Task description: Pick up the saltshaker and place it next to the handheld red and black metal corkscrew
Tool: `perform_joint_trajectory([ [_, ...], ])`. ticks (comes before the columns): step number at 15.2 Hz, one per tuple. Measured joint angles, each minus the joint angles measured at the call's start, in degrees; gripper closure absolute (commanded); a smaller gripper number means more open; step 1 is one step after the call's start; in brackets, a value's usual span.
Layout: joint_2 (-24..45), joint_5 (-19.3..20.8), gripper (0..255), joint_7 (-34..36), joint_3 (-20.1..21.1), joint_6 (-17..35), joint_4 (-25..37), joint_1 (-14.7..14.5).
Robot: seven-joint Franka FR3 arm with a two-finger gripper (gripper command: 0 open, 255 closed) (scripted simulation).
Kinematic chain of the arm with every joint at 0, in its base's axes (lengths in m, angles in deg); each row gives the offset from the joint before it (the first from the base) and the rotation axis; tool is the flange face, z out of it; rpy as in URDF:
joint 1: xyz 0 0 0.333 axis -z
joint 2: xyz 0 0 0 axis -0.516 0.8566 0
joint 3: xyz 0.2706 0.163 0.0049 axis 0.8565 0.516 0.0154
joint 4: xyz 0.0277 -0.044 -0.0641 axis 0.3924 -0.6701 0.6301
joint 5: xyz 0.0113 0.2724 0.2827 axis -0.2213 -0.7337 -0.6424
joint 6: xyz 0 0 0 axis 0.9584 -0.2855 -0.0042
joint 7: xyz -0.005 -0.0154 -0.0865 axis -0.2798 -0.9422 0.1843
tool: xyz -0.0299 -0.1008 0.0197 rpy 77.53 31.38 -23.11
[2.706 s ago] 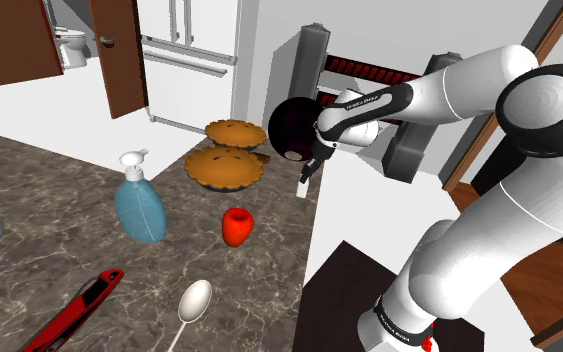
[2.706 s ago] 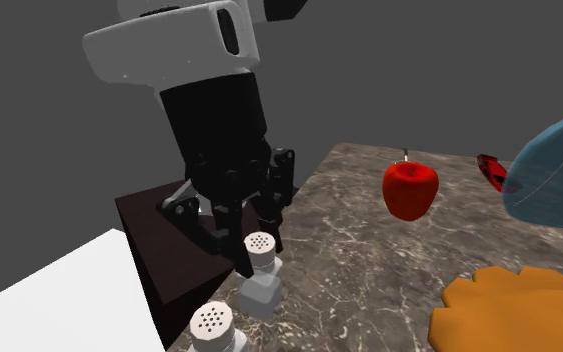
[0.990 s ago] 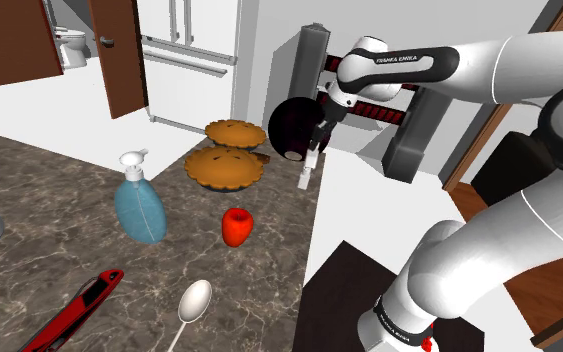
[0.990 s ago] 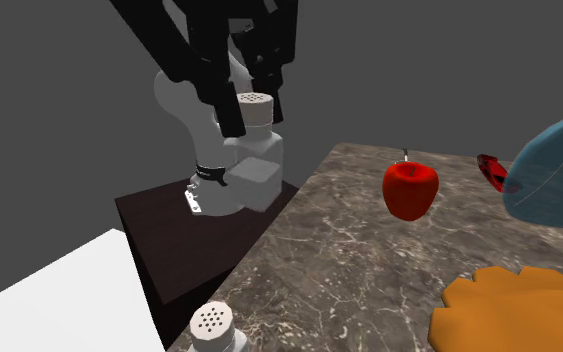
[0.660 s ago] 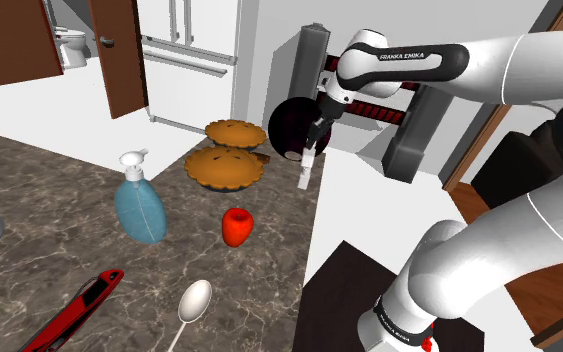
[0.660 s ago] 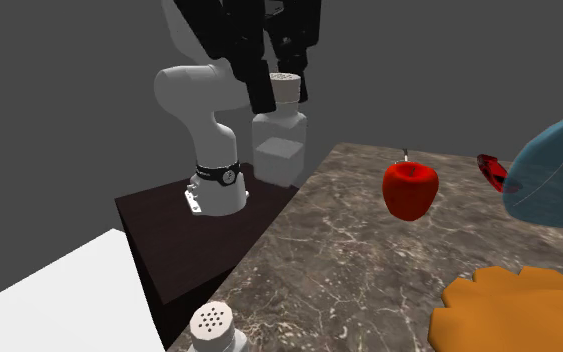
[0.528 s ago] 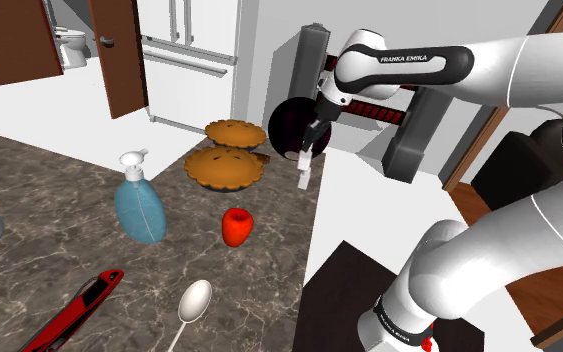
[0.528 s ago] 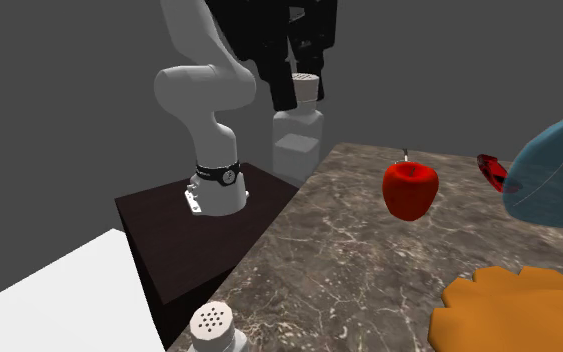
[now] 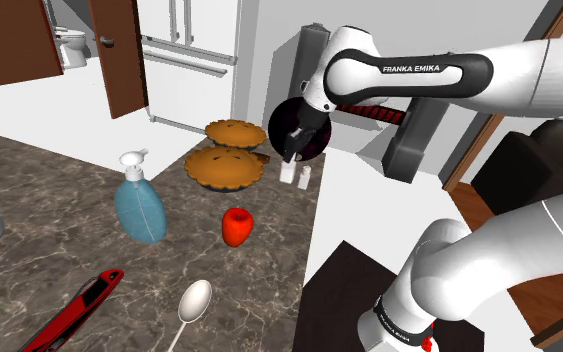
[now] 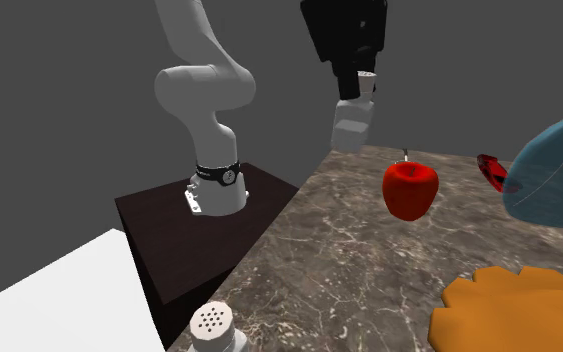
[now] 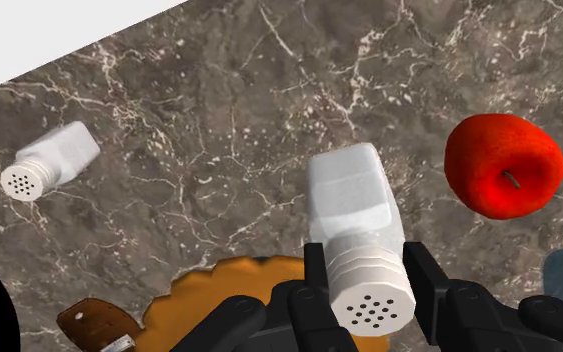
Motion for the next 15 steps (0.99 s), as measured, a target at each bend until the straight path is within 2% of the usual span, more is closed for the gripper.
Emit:
perform_joint_trajectory([
  [7,-1.81,-2.24,255,10.02,8.19,1.26,-2.21,-3.48],
  [15,0.97,-4.45,255,21.60,17.60,2.35,0.56,-7.23],
])
